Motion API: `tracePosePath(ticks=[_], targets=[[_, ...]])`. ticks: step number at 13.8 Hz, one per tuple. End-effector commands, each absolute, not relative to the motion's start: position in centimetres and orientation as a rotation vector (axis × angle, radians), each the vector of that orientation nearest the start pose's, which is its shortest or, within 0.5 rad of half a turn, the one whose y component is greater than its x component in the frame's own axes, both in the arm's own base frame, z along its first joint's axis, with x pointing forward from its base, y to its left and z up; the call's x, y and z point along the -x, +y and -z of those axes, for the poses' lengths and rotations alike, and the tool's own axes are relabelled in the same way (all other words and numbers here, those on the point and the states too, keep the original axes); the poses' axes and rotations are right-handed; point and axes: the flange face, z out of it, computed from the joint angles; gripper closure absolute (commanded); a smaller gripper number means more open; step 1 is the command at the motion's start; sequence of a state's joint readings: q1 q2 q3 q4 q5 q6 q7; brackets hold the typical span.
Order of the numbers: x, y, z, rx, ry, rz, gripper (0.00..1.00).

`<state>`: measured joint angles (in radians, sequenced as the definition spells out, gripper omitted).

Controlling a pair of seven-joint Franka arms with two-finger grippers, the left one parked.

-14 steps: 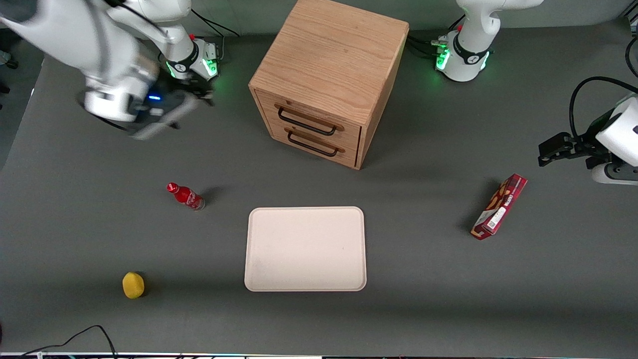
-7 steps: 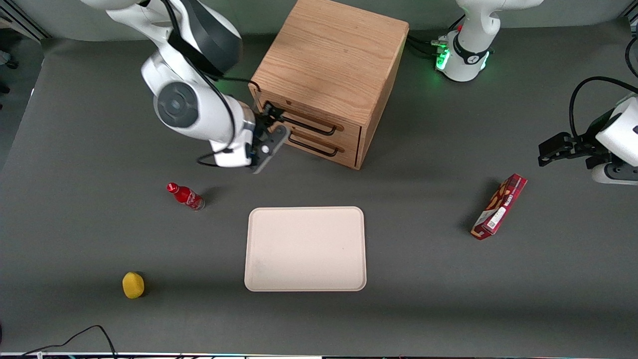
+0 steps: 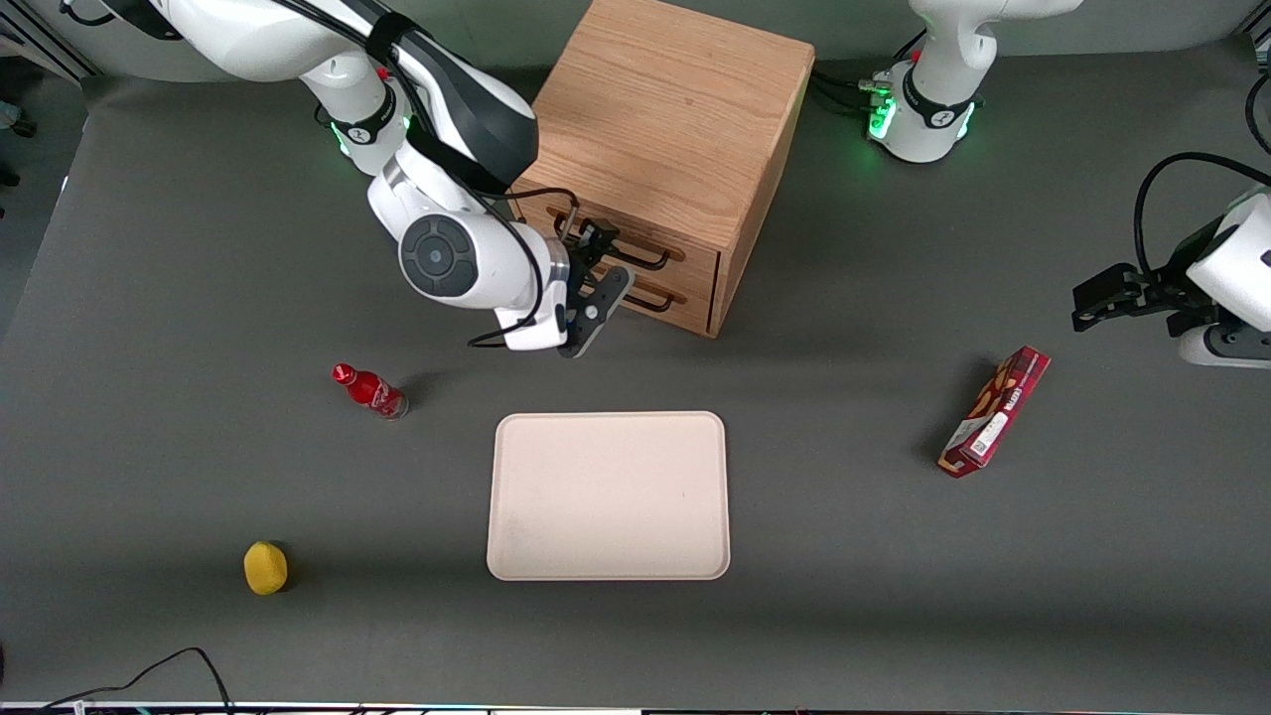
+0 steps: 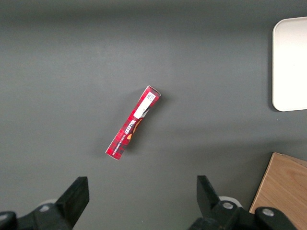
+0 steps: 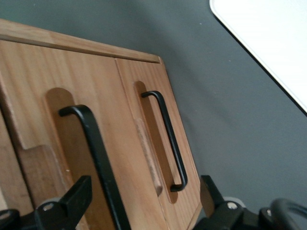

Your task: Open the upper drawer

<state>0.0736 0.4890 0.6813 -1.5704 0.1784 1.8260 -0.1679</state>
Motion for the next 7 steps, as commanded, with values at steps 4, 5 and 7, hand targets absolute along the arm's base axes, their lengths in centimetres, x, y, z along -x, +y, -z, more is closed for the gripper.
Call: tracePosePath(ticks=[4, 5, 7], targets=[[-49.5, 42.7, -39.9, 2.47, -1.101, -0.369, 0.0], [-49.5, 42.6, -39.7, 2.47, -1.102, -0.372, 0.0], [-49.7, 42.5, -39.2, 2.488, -1.12, -0.366, 0.0]])
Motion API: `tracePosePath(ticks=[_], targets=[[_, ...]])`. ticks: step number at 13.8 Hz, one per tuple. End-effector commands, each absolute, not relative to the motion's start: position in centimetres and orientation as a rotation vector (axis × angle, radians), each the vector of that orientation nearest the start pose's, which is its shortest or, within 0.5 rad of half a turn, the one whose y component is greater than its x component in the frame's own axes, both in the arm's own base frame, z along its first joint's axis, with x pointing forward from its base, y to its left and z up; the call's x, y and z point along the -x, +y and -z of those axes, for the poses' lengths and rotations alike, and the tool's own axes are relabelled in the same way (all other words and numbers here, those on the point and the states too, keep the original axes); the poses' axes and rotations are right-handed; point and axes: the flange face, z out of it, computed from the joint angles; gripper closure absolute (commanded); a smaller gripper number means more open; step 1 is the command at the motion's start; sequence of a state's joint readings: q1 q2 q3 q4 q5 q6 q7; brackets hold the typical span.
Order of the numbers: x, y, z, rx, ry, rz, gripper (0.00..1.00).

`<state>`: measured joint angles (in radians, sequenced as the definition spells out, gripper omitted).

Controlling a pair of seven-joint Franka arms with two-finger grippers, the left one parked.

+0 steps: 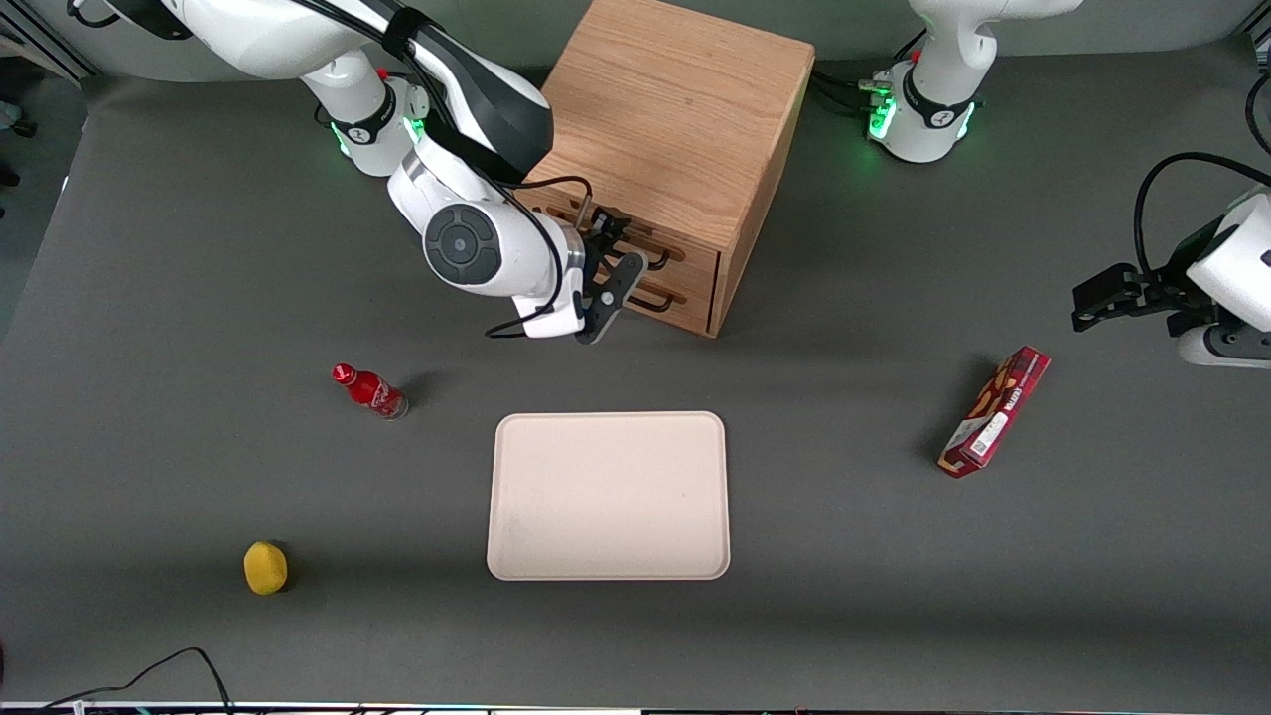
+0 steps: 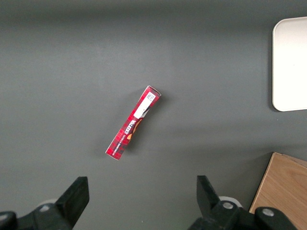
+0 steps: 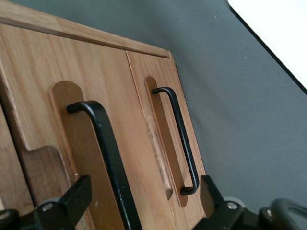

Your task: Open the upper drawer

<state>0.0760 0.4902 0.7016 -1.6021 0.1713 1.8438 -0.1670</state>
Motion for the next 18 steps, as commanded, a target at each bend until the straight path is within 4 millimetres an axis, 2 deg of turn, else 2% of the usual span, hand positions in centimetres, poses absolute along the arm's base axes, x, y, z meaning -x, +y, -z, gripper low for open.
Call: tracePosePath(ticks=[1, 6, 8, 13, 17, 18], targets=[[-49.7, 42.5, -39.0, 2.49, -1.122, -0.369, 0.0], [-50.2, 42.3, -37.6, 2.503, -1.135, -0.371, 0.0], [-51.0, 41.8, -37.4, 2.519, -1.133, -0.359, 0.0], [-55.5, 40.0, -38.1, 2.558, -1.135, -0.272, 0.0], [-60.3, 36.9, -37.8, 2.598, -1.085, -0.278, 0.0], [-61.3, 36.3, -37.7, 2.597, -1.117, -0.274, 0.0]])
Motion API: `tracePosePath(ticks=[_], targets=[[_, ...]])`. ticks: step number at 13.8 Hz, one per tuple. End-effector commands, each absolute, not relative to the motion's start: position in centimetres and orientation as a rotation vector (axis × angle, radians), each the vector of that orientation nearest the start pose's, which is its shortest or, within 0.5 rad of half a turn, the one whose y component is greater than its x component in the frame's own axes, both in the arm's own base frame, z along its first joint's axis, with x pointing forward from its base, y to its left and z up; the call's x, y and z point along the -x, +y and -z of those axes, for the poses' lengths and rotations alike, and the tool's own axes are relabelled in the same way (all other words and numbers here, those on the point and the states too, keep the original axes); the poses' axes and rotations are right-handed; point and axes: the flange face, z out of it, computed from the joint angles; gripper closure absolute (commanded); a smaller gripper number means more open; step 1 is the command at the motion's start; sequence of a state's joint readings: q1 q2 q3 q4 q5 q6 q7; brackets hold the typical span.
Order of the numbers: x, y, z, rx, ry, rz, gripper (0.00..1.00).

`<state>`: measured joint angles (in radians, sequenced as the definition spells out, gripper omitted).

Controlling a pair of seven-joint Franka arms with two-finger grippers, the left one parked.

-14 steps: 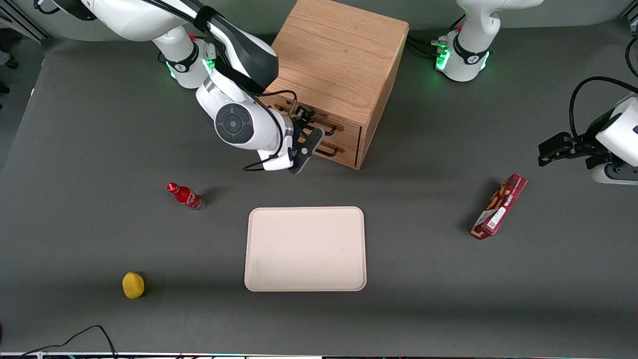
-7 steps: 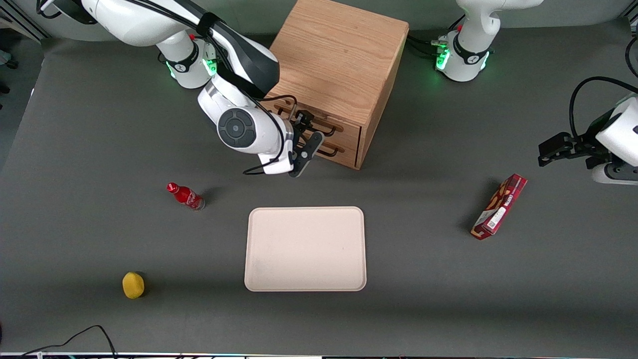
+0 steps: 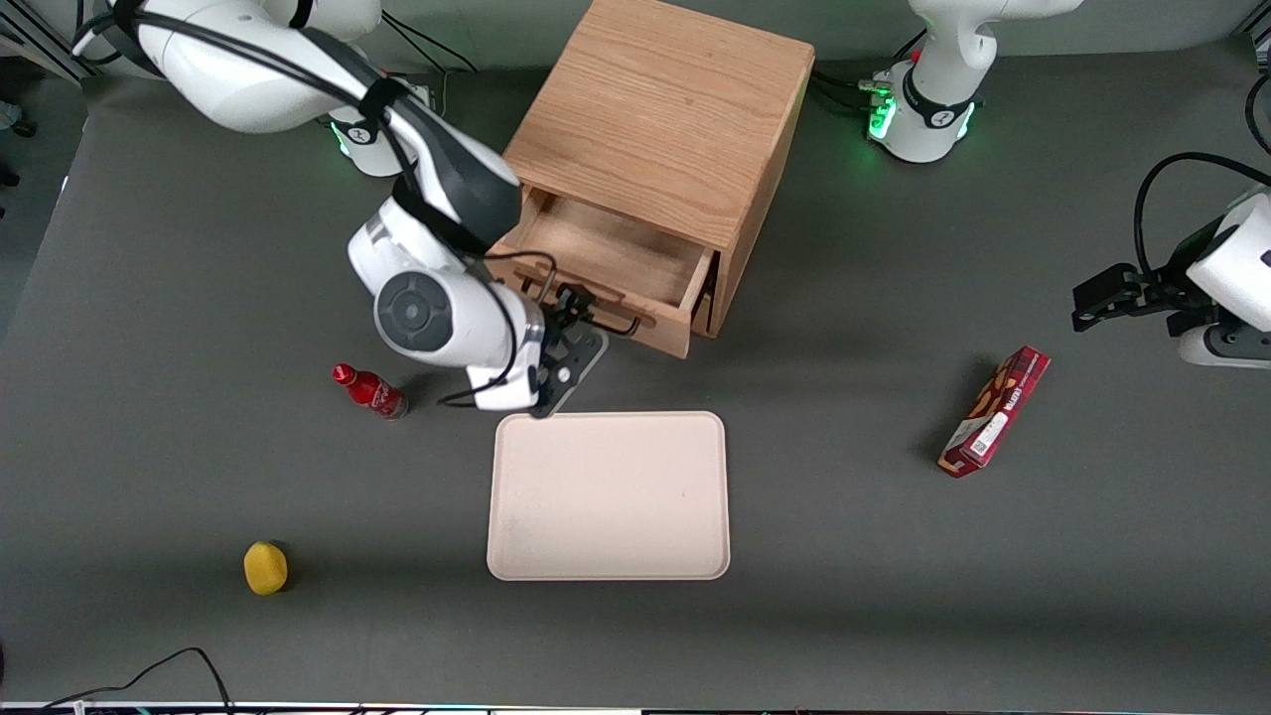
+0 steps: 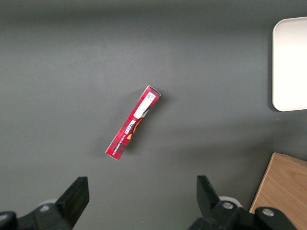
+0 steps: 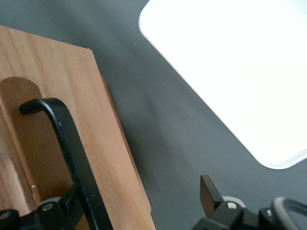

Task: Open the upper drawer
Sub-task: 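Pull the handle with the right gripper, sliding the drawer out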

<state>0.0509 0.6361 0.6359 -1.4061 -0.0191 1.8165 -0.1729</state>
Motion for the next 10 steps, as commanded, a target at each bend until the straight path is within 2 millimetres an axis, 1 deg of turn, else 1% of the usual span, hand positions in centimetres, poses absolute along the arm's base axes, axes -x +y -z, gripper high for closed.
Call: tracePosePath(ticks=[1, 3, 5, 7, 9, 10], targets=[[-62.3, 35.6, -37.7, 2.587, -1.143, -0.26, 0.0], [-64.6, 33.3, -38.2, 2.61, -1.125, -0.232, 0.0], [-66.4, 31.1, -39.0, 2.605, -1.177, -0.19, 0.0], [-68.1, 28.4, -41.5, 2.632, -1.172, -0.147, 0.0], [-69.4, 26.4, -43.9, 2.668, -1.151, -0.072, 0.0], [-69.3, 26.4, -44.9, 2.671, -1.147, -0.057, 0.0]])
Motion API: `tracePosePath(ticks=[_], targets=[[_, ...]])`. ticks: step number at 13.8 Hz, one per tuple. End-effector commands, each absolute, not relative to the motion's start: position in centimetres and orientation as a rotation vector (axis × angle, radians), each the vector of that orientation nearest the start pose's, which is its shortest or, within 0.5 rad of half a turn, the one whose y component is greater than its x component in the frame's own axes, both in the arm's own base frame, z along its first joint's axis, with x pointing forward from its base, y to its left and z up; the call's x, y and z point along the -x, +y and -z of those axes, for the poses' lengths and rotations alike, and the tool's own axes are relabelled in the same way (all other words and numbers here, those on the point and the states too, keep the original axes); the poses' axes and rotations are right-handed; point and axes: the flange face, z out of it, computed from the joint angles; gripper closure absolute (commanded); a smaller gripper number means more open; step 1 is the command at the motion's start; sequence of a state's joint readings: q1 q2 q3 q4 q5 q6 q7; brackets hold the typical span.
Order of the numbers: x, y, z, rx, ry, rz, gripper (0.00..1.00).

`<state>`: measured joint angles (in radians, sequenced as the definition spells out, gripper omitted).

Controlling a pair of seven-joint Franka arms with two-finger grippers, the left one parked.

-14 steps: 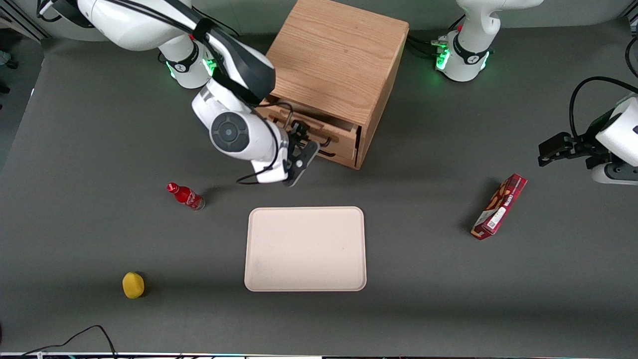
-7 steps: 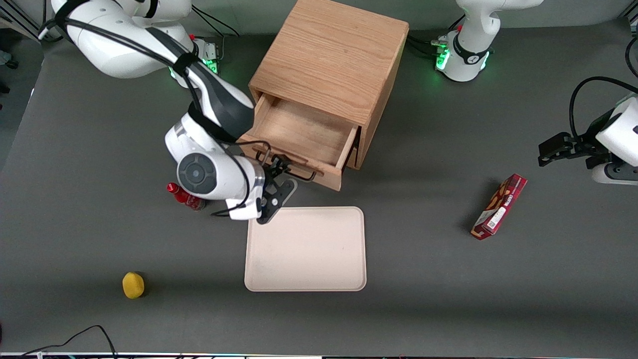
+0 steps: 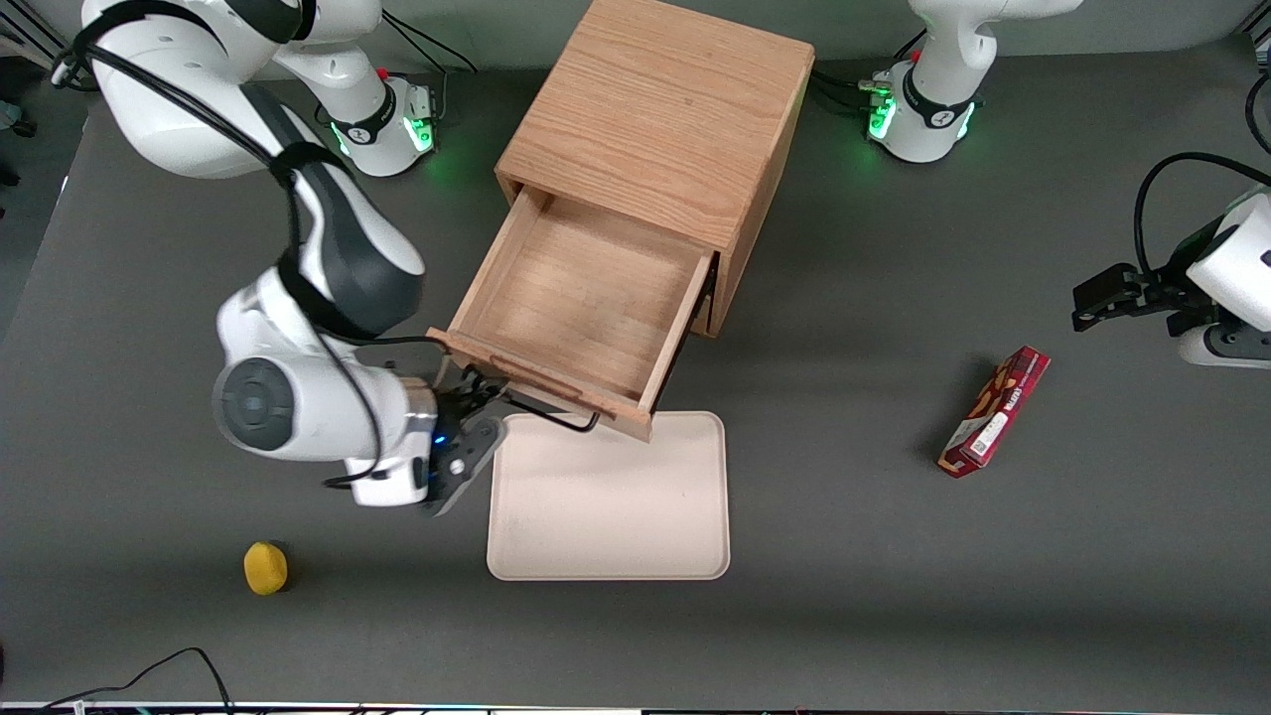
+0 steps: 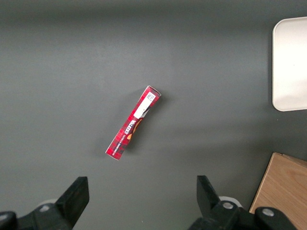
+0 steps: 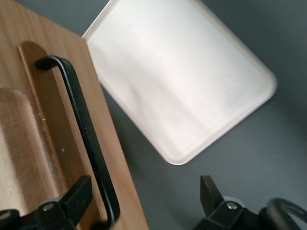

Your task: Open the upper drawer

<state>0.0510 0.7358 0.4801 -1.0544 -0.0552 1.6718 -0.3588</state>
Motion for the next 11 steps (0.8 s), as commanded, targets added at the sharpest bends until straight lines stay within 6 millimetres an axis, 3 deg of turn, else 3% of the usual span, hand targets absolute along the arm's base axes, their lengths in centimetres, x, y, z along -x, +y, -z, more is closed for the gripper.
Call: tracePosePath(ticks=[1, 2, 3, 4, 6, 7, 9, 10, 11], targets=[[-68.6, 26.1, -46.9, 2.68, -1.154, -0.064, 0.0], [-67.4, 25.7, -51.3, 2.701, -1.163, -0.017, 0.0], [-65.4, 25.2, -57.0, 2.727, -1.159, 0.071, 0.0], [-63.3, 24.6, -61.4, 2.793, -1.059, 0.118, 0.0], [-60.6, 21.4, -66.4, 2.978, -0.57, 0.094, 0.0], [-59.9, 18.3, -68.7, 3.056, -0.297, 0.123, 0.0], [-59.2, 10.9, -70.0, 3.15, -0.009, 0.091, 0.0], [-59.1, 7.0, -68.9, 3.184, 0.109, -0.008, 0.0], [-57.6, 3.8, -67.9, 3.208, 0.19, -0.177, 0.0]])
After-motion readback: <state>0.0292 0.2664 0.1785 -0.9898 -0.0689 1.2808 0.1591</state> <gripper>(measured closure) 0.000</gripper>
